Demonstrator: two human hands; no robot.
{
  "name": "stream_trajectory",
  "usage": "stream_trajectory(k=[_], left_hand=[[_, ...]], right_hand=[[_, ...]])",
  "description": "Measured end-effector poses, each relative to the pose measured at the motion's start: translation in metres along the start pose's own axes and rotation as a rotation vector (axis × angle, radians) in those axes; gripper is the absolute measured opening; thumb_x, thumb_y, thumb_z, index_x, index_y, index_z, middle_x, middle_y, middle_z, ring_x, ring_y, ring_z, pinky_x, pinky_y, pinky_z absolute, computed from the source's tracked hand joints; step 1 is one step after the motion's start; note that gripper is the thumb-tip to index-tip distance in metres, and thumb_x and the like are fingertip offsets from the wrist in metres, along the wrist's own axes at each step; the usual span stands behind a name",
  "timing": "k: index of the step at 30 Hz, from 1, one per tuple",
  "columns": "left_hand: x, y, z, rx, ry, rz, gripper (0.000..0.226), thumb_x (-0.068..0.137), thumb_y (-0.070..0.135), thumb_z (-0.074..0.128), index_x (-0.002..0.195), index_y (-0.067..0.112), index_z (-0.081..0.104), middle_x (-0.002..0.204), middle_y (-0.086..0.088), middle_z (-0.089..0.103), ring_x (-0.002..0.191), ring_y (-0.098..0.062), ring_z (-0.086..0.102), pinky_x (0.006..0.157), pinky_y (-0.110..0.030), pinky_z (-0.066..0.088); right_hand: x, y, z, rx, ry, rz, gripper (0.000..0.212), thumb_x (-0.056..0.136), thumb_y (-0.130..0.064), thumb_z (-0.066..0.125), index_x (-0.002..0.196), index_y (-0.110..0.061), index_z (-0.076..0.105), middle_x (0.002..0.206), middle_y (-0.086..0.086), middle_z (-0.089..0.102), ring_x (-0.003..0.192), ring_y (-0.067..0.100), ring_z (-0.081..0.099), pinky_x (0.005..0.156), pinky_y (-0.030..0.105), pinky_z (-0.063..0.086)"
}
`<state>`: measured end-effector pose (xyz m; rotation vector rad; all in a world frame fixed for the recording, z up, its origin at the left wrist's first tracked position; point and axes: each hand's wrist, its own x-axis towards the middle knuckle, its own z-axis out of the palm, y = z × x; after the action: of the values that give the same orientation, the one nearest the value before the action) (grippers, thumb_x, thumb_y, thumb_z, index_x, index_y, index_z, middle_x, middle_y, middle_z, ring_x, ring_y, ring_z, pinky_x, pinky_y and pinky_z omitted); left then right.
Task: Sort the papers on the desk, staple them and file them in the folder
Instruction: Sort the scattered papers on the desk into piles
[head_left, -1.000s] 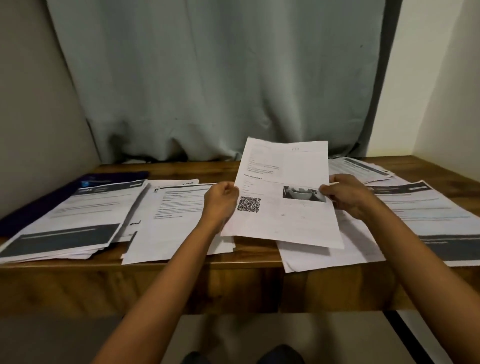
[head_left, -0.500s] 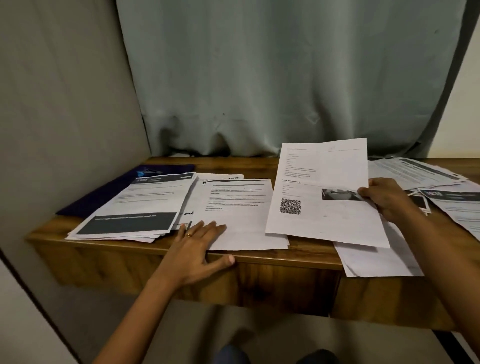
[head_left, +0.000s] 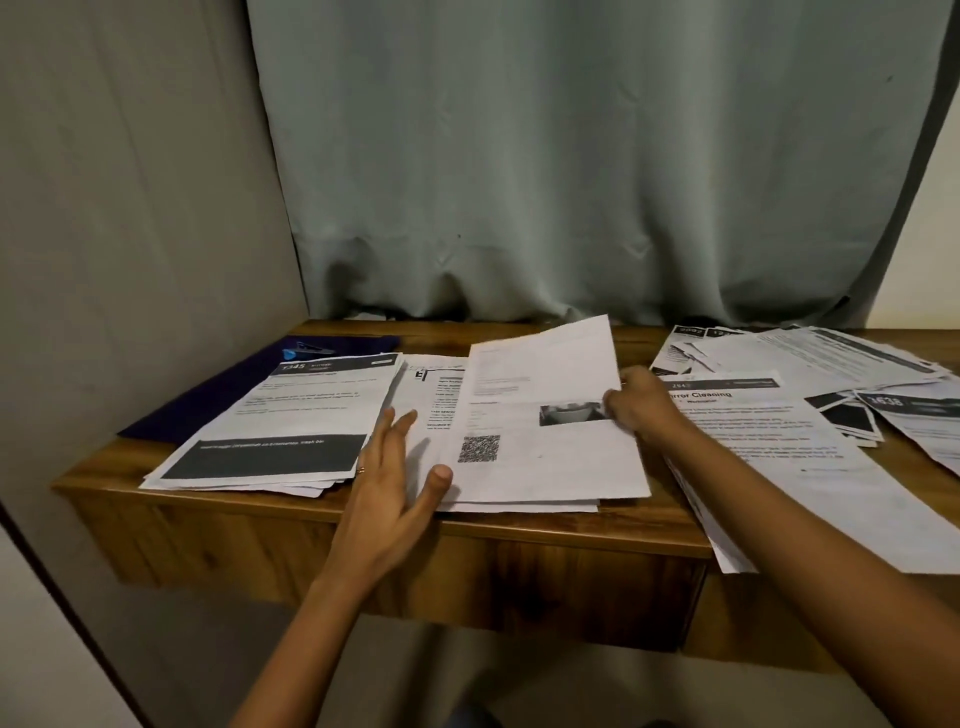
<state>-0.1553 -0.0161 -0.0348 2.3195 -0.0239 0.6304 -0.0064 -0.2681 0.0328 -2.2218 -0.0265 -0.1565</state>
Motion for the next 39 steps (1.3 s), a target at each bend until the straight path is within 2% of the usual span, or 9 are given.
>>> stream_trajectory(k=[7,10,12,17,20,22,31,36,39], left_hand=[[0.016,0.009,-0.005,0.434,-0.208,0.091,0.098,0.065,0.089,0.004,0.15,0.04,0.007,0.159,0.01,-0.006,0.147,-0.015,-0.002,0.116,-0.042,0.004],[0.026,0.007,-0.002,0.544,-0.301,0.166,0.102,0.061,0.092,-0.002,0.15,0.042,0.005,0.159,0.01,-0.006,0.147,-0.015,-0.003,0.115,-0.04,-0.01],[0.031,0.003,0.0,0.58,-0.356,0.195,0.106,0.058,0.095,-0.006,0.15,0.042,0.004,0.159,0.01,-0.004,0.147,-0.015,-0.003,0.114,-0.039,-0.013],[0.027,-0.007,0.008,0.59,-0.395,0.19,0.105,0.06,0.094,-0.005,0.15,0.042,0.01,0.159,0.01,0.012,0.147,-0.015,0.008,0.115,-0.041,-0.009],[0.024,-0.01,0.012,0.605,-0.351,0.188,0.104,0.062,0.093,-0.006,0.149,0.041,0.015,0.158,0.009,0.016,0.146,-0.014,0.012,0.119,-0.041,-0.001],[0.025,-0.01,0.013,0.621,-0.34,0.182,0.101,0.064,0.093,-0.003,0.149,0.041,0.015,0.158,0.009,0.016,0.146,-0.014,0.013,0.12,-0.043,0.003],[0.027,-0.009,0.012,0.62,-0.374,0.144,0.102,0.06,0.093,0.004,0.148,0.043,0.007,0.159,0.014,0.006,0.147,-0.013,0.005,0.12,-0.044,-0.001],[0.028,-0.008,0.011,0.587,-0.385,0.117,0.106,0.055,0.094,0.004,0.148,0.044,0.008,0.159,0.016,0.006,0.147,-0.012,0.004,0.12,-0.045,-0.001],[0.028,-0.008,0.011,0.589,-0.393,0.115,0.106,0.055,0.094,0.005,0.148,0.044,0.008,0.159,0.016,0.007,0.147,-0.012,0.003,0.12,-0.046,0.0]], right_hand=[[0.004,-0.007,0.053,-0.174,-0.104,-0.091,0.02,0.092,-0.008,0.056,0.113,-0.006,0.056,0.112,0.011,0.06,0.085,0.02,0.055,0.057,0.017,0.04],[0.009,-0.008,0.059,-0.34,-0.18,-0.119,0.023,0.091,-0.014,0.059,0.113,-0.008,0.057,0.113,0.01,0.06,0.095,0.023,0.058,0.078,0.026,0.052],[0.014,-0.013,0.054,-0.548,-0.235,-0.132,0.025,0.089,-0.022,0.059,0.111,-0.009,0.057,0.114,0.01,0.059,0.103,0.023,0.053,0.092,0.033,0.046],[0.051,-0.041,0.05,-0.671,-0.135,-0.131,0.045,0.081,-0.041,0.065,0.115,-0.012,0.055,0.126,0.011,0.049,0.119,0.031,0.04,0.085,0.036,0.038],[0.076,-0.065,0.062,-0.486,-0.16,-0.171,0.02,0.082,-0.029,0.065,0.081,-0.011,0.056,0.088,0.008,0.057,0.091,0.027,0.055,0.064,0.028,0.039],[0.091,-0.079,0.072,-0.425,-0.226,-0.179,0.018,0.085,-0.024,0.063,0.079,-0.009,0.056,0.075,0.005,0.05,0.074,0.021,0.05,0.057,0.027,0.037],[0.137,-0.092,0.118,-0.118,-0.395,-0.029,0.046,0.084,-0.006,0.061,0.128,0.001,0.052,0.134,0.02,0.051,0.097,0.024,0.048,0.082,0.032,0.042],[0.147,-0.106,0.137,-0.466,-0.468,0.016,0.05,0.092,-0.028,0.06,0.133,-0.001,0.048,0.14,0.013,0.045,0.125,0.03,0.047,0.102,0.036,0.04],[0.15,-0.11,0.139,-0.578,-0.532,0.013,0.048,0.094,-0.028,0.056,0.132,0.0,0.048,0.14,0.014,0.045,0.127,0.031,0.045,0.104,0.037,0.037]])
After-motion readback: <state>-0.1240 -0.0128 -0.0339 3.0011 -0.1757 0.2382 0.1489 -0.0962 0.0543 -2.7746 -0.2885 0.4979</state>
